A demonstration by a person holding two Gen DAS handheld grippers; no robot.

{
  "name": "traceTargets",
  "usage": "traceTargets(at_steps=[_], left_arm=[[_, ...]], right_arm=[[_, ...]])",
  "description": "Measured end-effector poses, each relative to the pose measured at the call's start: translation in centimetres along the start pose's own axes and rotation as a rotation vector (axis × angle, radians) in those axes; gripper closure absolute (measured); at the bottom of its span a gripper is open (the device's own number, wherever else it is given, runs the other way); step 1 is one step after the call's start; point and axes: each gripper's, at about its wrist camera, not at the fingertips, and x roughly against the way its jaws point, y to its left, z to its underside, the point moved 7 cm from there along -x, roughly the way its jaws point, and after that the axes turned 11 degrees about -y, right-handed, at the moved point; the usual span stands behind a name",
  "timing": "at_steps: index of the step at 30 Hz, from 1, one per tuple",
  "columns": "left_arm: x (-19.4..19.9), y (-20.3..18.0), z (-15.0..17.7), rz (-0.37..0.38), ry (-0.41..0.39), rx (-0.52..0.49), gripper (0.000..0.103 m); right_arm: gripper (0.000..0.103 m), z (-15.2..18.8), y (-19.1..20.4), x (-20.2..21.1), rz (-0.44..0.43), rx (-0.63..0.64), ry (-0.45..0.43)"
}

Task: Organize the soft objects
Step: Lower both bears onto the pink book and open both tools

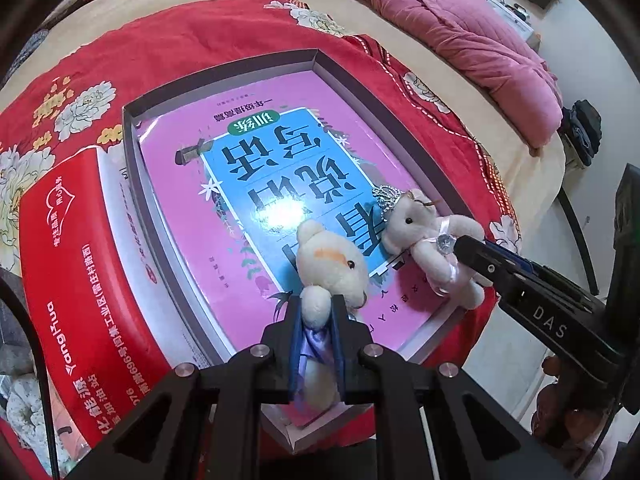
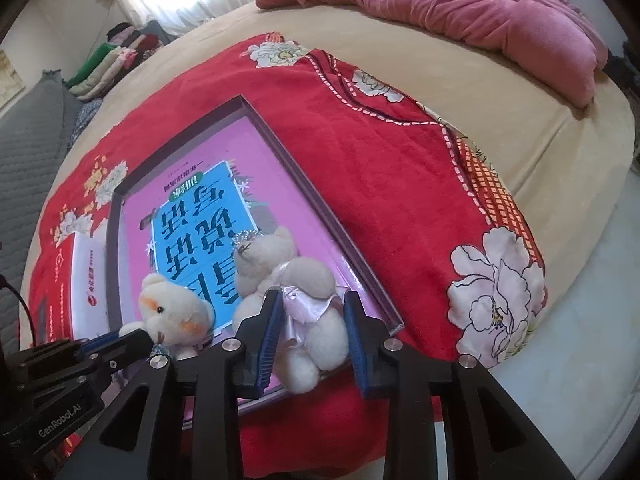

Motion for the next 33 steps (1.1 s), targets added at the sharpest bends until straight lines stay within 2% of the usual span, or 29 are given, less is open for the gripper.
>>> traceTargets(at_steps=[6, 14, 16, 17, 19, 20, 27, 28, 30, 33], left_arm=[[-0.2, -0.2, 0.1, -0.015, 0.012, -0.022, 0.089], [0.0, -0.7, 0.3, 0.001, 0.021, -0.033, 0.080], [0.2, -0.8, 0.3, 0.005, 0.018, -0.038, 0.073], [0.3, -0.9, 0.3, 0.006, 0.015, -0.040, 0.070], [0.7, -1.0, 0.2, -0.006, 0.005, -0.053, 0.055], [0.8, -1.0, 0.2, -0.005, 0.005, -0.055, 0.052], [2.3, -0.5, 0.4, -0.002, -0.008, -0.047, 0.050], [2.7, -0.5, 0.4, -0.002, -0.014, -0.047, 0.048], [3.4, -0.5, 0.4, 0.002, -0.028, -0.049, 0.044], [4.6, -0.7, 0.2, 0.009, -0.047, -0.052, 0.043]], right_arm=[[0.070, 0.0, -0.2, 0.4, 0.000, -0.003, -0.009], [0.069, -0.3, -0.1, 1.3, 0.001, 0.010, -0.028], [0.067, -0.4, -0.2, 1.6, 0.006, 0.011, -0.029], [0.062, -0.4, -0.2, 1.7, 0.009, 0.014, -0.032], [0.059, -0.5, -0.2, 2.0, 0.012, 0.018, -0.038], [0.059, -0.5, -0.3, 2.1, 0.016, 0.019, -0.039], [0.059, -0.6, -0.3, 2.9, 0.041, 0.040, -0.051], [0.057, -0.6, -0.2, 3.1, 0.051, 0.049, -0.055], [0.047, -0.8, -0.2, 3.6, 0.070, 0.064, -0.067], [0.046, -0.9, 0.2, 4.2, 0.075, 0.081, -0.077]])
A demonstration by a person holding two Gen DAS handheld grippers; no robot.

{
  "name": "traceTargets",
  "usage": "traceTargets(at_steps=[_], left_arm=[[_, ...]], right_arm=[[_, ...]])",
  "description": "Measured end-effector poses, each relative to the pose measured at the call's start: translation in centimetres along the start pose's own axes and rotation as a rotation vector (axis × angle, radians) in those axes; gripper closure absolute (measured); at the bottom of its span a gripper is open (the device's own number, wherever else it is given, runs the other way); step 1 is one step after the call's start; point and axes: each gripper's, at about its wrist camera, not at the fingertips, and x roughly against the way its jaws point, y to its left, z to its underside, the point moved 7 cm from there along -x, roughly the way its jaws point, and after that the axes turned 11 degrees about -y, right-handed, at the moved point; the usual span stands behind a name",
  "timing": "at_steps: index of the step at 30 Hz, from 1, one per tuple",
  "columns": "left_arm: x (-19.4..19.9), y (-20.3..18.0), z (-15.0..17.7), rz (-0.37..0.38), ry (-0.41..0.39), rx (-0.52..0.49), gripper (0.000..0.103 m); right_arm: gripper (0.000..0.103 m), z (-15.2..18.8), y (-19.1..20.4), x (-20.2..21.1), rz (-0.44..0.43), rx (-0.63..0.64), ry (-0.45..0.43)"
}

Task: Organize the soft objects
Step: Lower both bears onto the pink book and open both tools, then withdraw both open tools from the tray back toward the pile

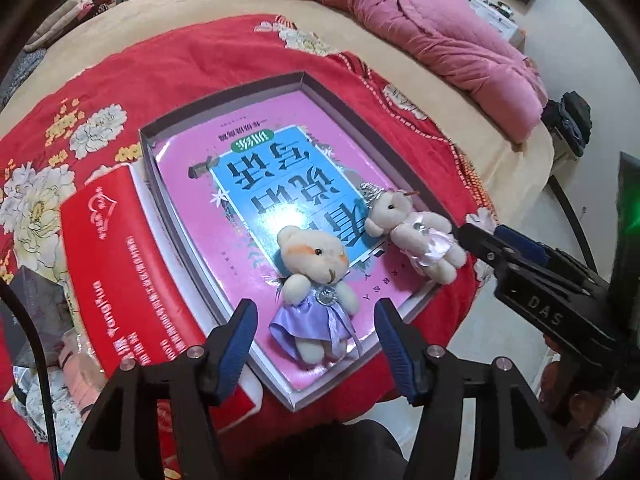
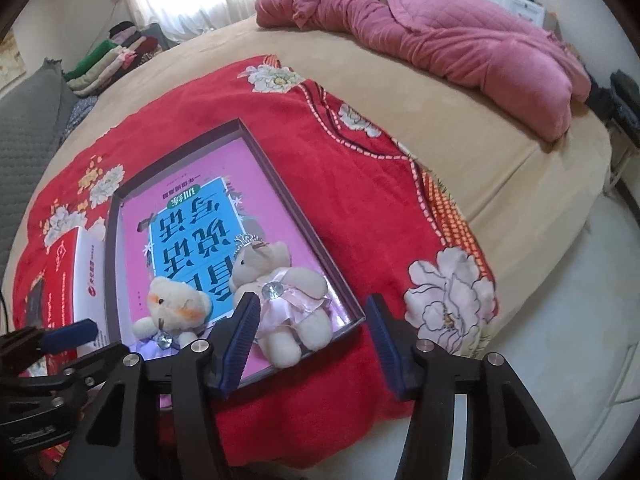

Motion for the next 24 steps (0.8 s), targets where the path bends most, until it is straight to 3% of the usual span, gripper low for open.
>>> traceTargets(at_steps=[10, 20, 24], left_arm=[[3.6, 0.7, -0.5, 0.011, -0.059, 0.011, 0.042], [4.6, 1.4, -0.5, -0.001, -0.079, 0.007, 0.040], [4.9, 1.6, -0.5, 0.000, -0.084, 0.007, 0.034]], right_arm=[[0.046, 2.4, 0.4, -1.8, 0.092, 0.124, 0.103], [0.045, 2.2, 0.7, -4.0, 0.148, 0.182, 0.114], [0.045, 1.7, 0.8, -3.0, 0.137, 0.166, 0.087]])
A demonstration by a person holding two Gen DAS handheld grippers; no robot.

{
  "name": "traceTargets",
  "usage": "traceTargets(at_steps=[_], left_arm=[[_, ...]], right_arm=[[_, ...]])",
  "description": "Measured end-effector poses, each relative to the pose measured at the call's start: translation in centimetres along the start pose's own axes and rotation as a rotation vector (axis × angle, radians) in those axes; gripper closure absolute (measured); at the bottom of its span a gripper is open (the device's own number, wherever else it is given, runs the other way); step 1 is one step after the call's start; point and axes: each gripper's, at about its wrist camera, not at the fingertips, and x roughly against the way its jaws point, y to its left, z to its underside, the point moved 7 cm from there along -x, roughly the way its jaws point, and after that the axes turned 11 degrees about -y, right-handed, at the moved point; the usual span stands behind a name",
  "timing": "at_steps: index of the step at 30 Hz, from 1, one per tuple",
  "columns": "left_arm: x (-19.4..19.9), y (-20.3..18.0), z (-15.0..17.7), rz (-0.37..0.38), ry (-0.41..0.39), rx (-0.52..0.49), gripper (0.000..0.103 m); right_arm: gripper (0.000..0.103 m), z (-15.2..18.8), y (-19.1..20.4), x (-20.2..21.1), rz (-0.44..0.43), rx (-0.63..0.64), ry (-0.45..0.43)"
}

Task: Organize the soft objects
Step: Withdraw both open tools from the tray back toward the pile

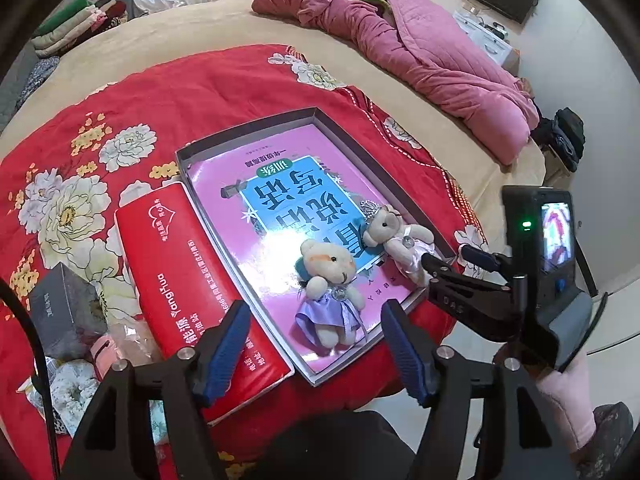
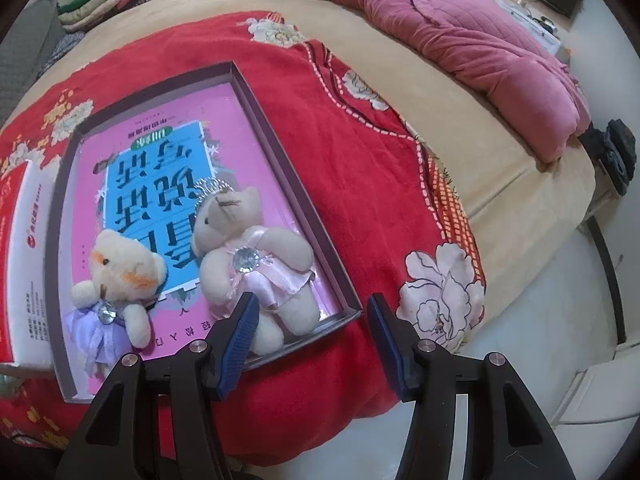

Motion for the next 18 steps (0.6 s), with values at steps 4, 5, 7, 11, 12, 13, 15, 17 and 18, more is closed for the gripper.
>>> traceTargets(at_steps=[4, 5, 7, 11, 12, 13, 15, 17, 18], left_arm=[[0.3, 0.1, 0.0, 0.004, -0.006, 0.002, 0.033], [0.4, 0.1, 0.0, 0.005, -0.008, 0.003, 0.033], [0.7, 0.2, 0.0, 0.004, -0.011, 0.003, 0.032], [1.3, 0.3, 0.1, -0.003, -0.018, 0.003, 0.020], [1.5, 0.4, 0.1, -0.004, -0.023, 0.002, 0.020], [1.7, 0.4, 0.1, -0.005, -0.026, 0.001, 0.020], [2.2, 0.5, 0.0, -0.015, -0.035, -0.001, 0.019], [2.7, 0.7, -0.1, -0.025, -0.044, -0.003, 0.019], [2.9, 0.8, -0.1, -0.026, -0.046, -0.003, 0.019]], right_arm=[[0.036, -0.9, -0.3, 2.2, 0.011, -0.021, -0.046], [0.035, -1.2, -0.3, 2.8, 0.009, -0.031, -0.059], [0.034, -1.7, -0.3, 4.2, -0.002, -0.054, -0.086], [0.030, -2.6, 0.1, 6.5, -0.003, -0.060, -0.127], [0.030, -2.8, 0.2, 7.1, 0.001, -0.060, -0.140], [0.030, -3.0, 0.3, 7.7, 0.014, -0.053, -0.155], [0.030, -3.2, 0.4, 8.8, 0.026, -0.047, -0.181], [0.030, -3.4, 0.4, 9.6, 0.026, -0.052, -0.201], [0.029, -3.4, 0.4, 10.1, 0.023, -0.059, -0.211]])
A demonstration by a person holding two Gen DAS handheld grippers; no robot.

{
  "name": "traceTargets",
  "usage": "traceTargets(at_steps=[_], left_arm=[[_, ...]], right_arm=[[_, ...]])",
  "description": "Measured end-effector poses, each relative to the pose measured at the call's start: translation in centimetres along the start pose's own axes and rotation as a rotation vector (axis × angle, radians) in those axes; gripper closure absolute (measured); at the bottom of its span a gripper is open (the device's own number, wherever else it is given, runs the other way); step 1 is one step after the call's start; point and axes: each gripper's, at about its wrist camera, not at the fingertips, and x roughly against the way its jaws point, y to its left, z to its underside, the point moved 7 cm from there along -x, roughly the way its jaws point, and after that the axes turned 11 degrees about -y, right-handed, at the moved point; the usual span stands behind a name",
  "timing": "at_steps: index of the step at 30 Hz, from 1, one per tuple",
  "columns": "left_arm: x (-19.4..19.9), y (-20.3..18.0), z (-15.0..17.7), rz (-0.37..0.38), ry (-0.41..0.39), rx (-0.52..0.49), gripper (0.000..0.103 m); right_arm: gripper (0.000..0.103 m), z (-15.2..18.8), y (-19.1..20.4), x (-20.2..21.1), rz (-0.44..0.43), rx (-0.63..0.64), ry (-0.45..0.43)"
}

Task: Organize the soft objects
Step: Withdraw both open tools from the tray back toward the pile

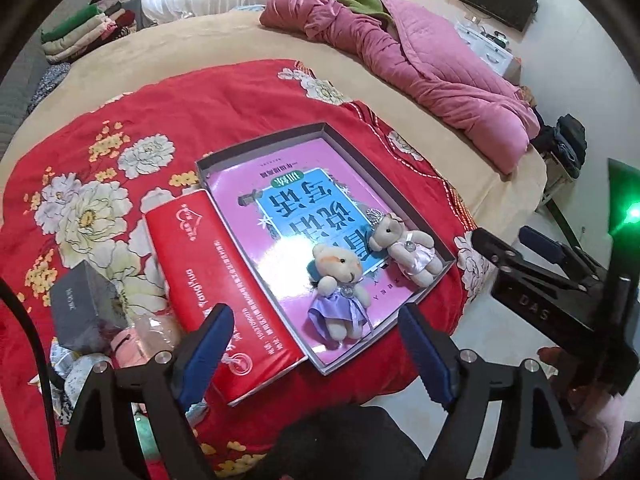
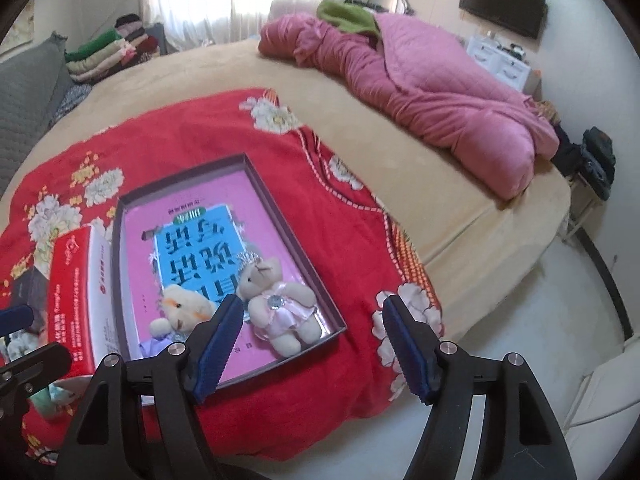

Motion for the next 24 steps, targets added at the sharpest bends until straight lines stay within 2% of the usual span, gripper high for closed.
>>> traceTargets(at_steps=[8, 24], left_arm=[[2.0, 0.4, -0.3, -0.023, -0.031, -0.015, 0.019], [4.7, 2.4, 0.1, -0.077, -0.066, -0.018, 0.019]], right_arm=[[0.029, -1.5, -0.1, 3.6, -0.039, -0.075, -0.066], [0.029, -2.8, 2.3, 8.1, -0.102, -0.066, -0.125]])
